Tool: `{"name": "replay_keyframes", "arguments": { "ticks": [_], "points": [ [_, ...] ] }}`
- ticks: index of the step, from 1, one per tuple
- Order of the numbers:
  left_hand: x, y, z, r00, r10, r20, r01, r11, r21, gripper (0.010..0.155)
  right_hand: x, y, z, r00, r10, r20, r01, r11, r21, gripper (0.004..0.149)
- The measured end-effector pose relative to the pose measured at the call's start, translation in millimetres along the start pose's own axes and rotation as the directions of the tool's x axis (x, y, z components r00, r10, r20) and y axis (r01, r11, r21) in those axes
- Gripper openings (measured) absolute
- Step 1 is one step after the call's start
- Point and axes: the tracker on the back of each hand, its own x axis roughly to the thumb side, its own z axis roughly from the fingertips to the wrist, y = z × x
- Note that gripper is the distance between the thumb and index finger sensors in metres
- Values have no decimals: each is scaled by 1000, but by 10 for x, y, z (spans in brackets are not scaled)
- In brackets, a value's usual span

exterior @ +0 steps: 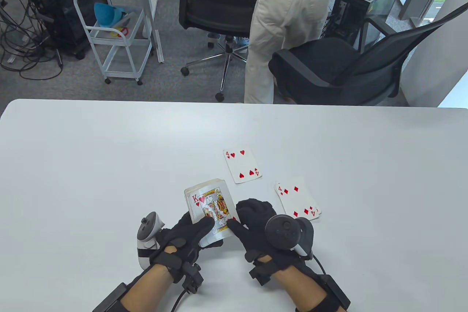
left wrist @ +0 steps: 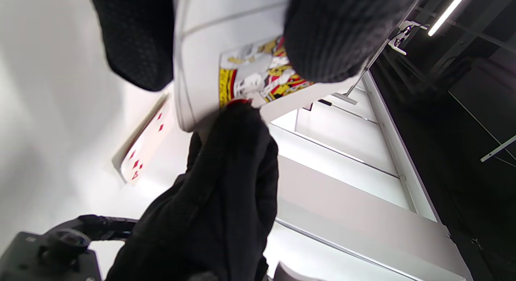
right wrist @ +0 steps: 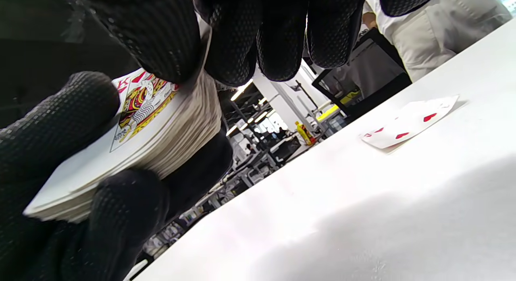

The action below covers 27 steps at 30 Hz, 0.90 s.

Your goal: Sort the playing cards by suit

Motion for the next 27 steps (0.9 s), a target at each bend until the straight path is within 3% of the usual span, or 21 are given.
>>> {"name": "replay_keyframes", "arguments": {
  "ticks": [7,14,20,27],
  "points": [
    [6,95,2,1000,5,-14,-4,999,47,66,-161,-89,-286,985,-118,-122,111,992,-64,38],
    [38,142,28,1000,10,-5,-9,996,89,65,-384,-188,-609,956,-147,-256,117,985,-127,38],
    [63,148,43,1000,18,14,-19,994,103,65,-558,-155,-979,903,46,-427,-67,997,-34,38],
    [67,156,35,1000,24,19,-26,995,94,65,-715,-9,-1320,805,262,-532,-268,961,67,38]
  ]
}}
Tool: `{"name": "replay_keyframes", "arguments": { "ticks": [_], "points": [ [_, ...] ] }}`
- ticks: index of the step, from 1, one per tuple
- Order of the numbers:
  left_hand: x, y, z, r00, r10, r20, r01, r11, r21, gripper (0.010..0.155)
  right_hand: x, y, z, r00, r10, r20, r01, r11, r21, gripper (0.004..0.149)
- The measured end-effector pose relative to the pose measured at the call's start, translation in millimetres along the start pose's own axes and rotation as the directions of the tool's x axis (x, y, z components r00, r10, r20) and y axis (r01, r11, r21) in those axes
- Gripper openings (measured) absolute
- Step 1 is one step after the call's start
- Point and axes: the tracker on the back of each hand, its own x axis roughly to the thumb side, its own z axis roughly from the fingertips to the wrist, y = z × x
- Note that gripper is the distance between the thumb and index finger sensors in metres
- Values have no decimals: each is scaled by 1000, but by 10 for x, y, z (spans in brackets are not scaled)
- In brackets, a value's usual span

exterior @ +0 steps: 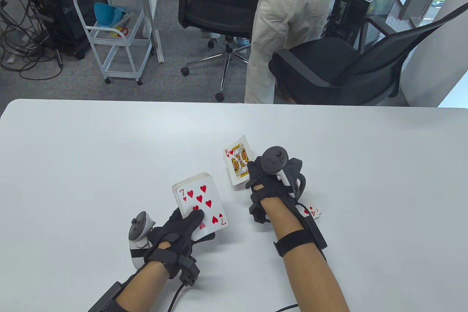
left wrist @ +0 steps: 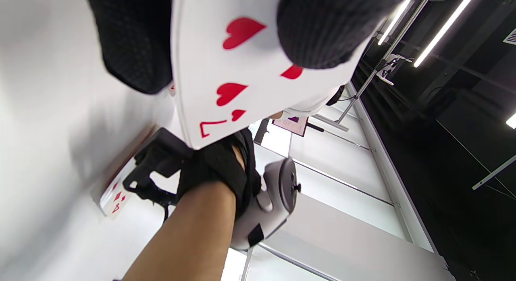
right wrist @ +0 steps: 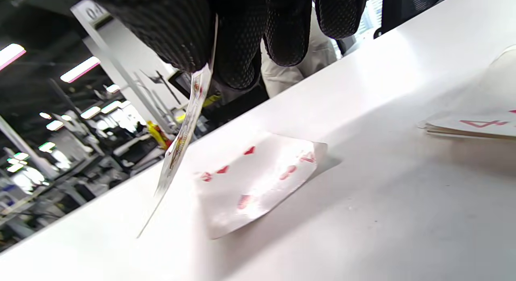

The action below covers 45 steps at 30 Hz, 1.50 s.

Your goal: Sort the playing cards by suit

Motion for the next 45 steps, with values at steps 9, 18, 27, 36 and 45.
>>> {"name": "replay_keyframes", "arguments": {
  "ticks": [9,18,27,36,45],
  "points": [
    [-3,2,-5,1000,-4,0,4,1000,-21,65,142,263,-199,916,395,-68,-398,917,-40,47],
    [-5,-2,-4,1000,-7,3,7,1000,-26,64,182,-59,32,951,308,30,-303,948,-100,46],
    [-55,-52,-7,1000,-16,-16,15,999,-46,63,110,-442,763,910,-168,378,161,986,50,49],
    [-50,-47,-5,1000,-30,-5,29,999,-44,63,40,-294,1371,824,-276,495,223,961,165,53],
    [-56,-59,-6,998,-55,-1,55,997,-52,65,25,-10,1588,831,-201,519,127,976,175,61]
  ]
}}
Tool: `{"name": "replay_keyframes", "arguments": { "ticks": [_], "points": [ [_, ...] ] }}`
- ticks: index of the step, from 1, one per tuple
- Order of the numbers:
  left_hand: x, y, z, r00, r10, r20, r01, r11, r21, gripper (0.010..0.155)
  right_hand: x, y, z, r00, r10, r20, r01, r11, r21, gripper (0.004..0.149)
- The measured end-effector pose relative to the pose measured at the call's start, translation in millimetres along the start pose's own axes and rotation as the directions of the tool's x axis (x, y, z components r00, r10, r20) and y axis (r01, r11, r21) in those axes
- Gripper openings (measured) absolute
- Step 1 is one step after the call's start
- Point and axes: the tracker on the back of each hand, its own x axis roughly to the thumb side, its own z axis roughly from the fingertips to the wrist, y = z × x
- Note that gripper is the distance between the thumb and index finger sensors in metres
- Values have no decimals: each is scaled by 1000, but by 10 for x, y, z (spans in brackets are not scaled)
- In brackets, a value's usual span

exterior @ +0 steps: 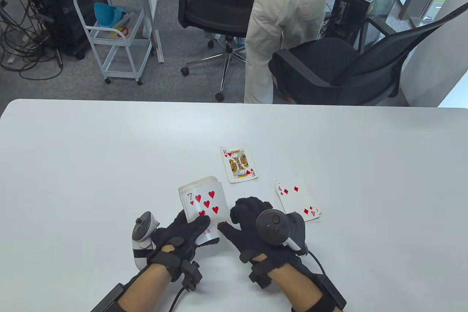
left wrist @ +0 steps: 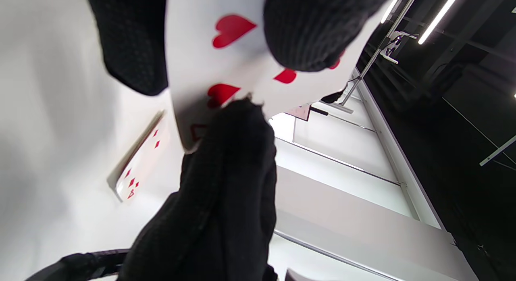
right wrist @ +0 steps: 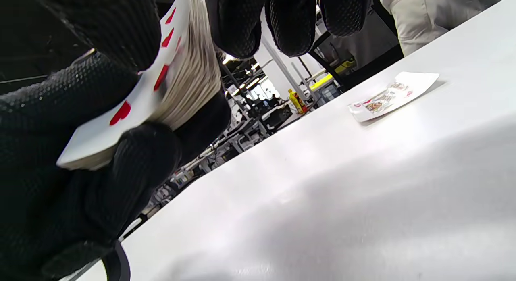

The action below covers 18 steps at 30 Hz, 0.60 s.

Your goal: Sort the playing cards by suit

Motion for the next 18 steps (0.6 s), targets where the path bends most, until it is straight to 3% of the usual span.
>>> {"name": "replay_keyframes", "arguments": {
  "ticks": [5,9,18],
  "points": [
    [-24,-29,-5,1000,-12,-6,12,1000,-6,64,25,47,43,999,42,17,-42,998,-36,57],
    [-55,-33,-9,1000,27,-15,-27,1000,-14,65,14,34,65,999,-48,17,49,997,-66,50],
    [-73,-47,-32,999,35,-31,-36,998,-45,67,-44,-42,69,999,-44,30,47,992,-116,38]
  ]
}}
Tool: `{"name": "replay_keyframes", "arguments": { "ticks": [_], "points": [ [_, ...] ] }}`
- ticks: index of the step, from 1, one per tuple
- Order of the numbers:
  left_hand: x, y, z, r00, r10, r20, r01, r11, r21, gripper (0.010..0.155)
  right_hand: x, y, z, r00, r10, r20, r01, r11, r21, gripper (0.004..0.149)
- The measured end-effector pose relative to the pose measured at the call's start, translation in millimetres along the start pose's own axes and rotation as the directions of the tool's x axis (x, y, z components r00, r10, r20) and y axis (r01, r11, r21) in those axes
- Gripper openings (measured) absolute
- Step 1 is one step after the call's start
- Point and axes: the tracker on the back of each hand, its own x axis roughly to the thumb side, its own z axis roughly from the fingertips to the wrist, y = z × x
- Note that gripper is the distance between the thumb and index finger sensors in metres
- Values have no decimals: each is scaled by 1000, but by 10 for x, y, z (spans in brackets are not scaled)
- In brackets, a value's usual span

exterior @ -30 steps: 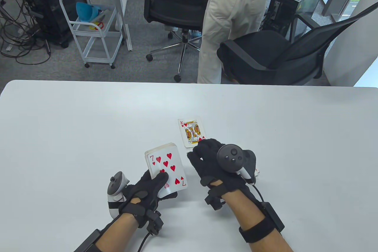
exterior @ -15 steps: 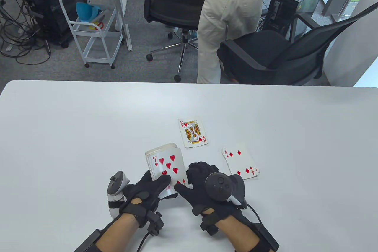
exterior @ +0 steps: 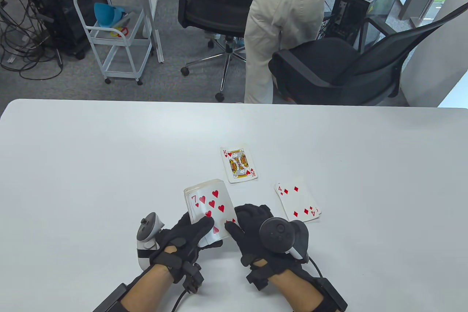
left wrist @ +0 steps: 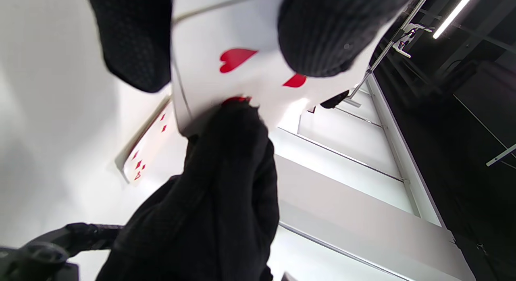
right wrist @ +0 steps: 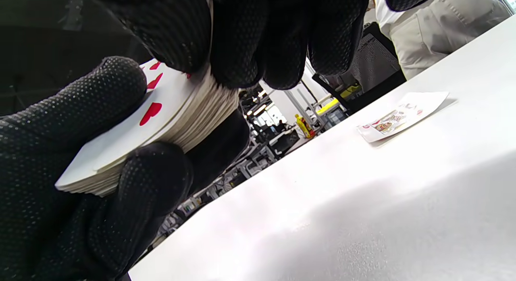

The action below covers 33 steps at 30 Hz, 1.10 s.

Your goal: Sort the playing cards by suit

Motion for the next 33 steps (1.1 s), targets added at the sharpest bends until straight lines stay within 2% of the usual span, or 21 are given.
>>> {"name": "replay_keyframes", "arguments": {
  "ticks": [5,11,15,17,21,26,33],
  "points": [
    [25,7,-7,1000,0,-3,0,1000,-7,67,-59,-18,-40,999,-8,-44,8,1000,0,45],
    [51,14,-10,1000,12,14,-12,1000,5,68,-99,-149,-137,996,-15,-89,22,996,87,41],
    [84,61,-2,999,27,28,-28,999,35,66,-194,-340,-273,989,-29,-147,31,999,13,39],
    [105,87,7,998,44,36,-46,998,43,66,-299,-467,-417,979,-36,-201,24,998,-60,38],
    [146,131,11,998,33,57,-37,997,67,65,-508,-585,-737,949,3,-316,-38,994,-105,38],
    [175,151,11,997,43,68,-48,996,75,65,-743,-461,-1157,885,98,-455,-129,991,-36,38],
    [190,158,17,996,40,74,-45,996,78,65,-838,-86,-1540,820,238,-521,-212,971,110,38]
  ]
}}
